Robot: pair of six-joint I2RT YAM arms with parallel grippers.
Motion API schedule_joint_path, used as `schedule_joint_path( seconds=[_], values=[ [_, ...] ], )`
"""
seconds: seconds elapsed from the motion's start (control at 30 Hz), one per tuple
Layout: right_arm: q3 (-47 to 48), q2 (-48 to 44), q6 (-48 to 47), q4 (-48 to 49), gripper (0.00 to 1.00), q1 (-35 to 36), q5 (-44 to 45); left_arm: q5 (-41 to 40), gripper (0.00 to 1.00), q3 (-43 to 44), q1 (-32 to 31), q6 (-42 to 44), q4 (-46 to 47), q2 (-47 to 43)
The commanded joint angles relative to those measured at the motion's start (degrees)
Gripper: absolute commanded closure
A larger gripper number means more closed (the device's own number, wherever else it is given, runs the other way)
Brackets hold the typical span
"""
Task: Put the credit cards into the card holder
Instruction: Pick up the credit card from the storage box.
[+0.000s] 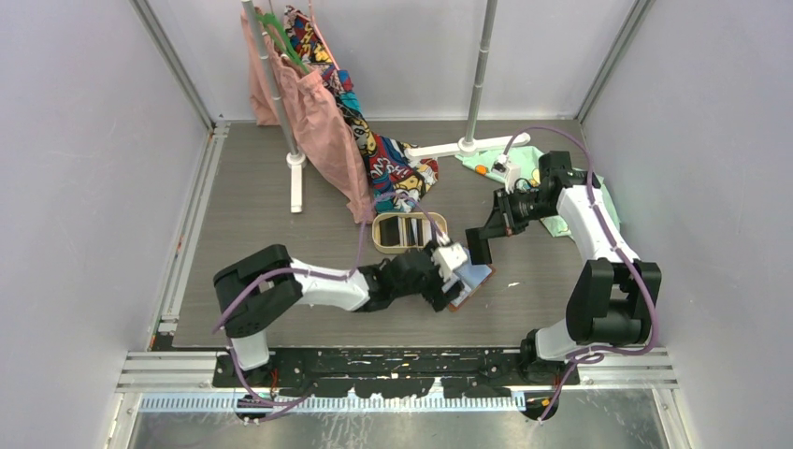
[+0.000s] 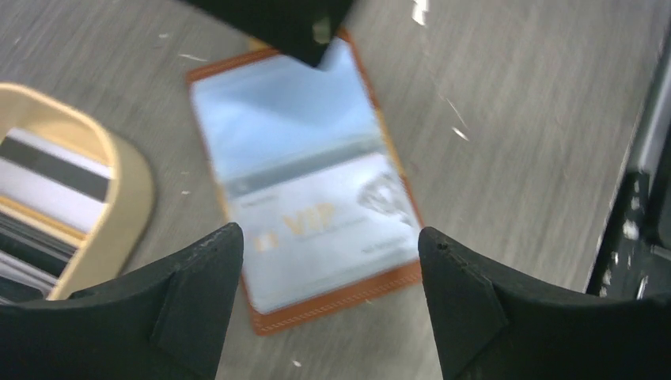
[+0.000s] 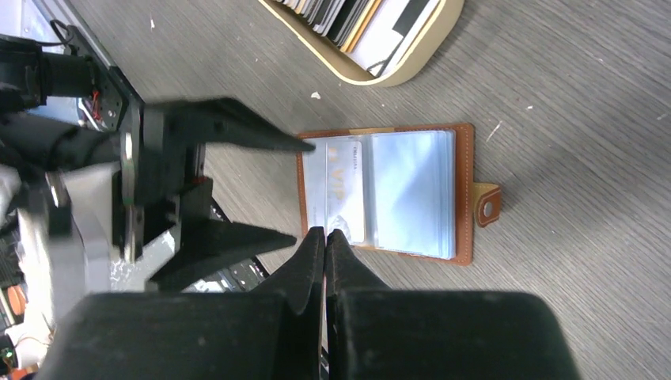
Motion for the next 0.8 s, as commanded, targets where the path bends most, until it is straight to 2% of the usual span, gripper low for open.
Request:
schedule_joint_path(
  seconds=[0.0,0.4,0.63,0.77],
  values=[
    [0.93,0.33,0.6,0.31,0.99,-1.5,0.07,6.73,0.2,7.14,6.4,-15.88,-8.24,0.25],
    [1.1,-0.02,-0.24,-1.23,0.99,-4.37,-1.29,12.94,0.22,15.61,10.7,-17.43,-13.05,9.21],
    [1.28,-0.09,-0.5,-1.73,0.99,-4.96,-1.82,14.3,0.22,20.33,10.94,-16.7,-16.88,13.28],
    [1.46,0.14,-0.96,-2.13,0.99,-5.12,-1.74,17.84,0.22,21.7,10.99,-16.57,-16.4,14.46]
  ],
)
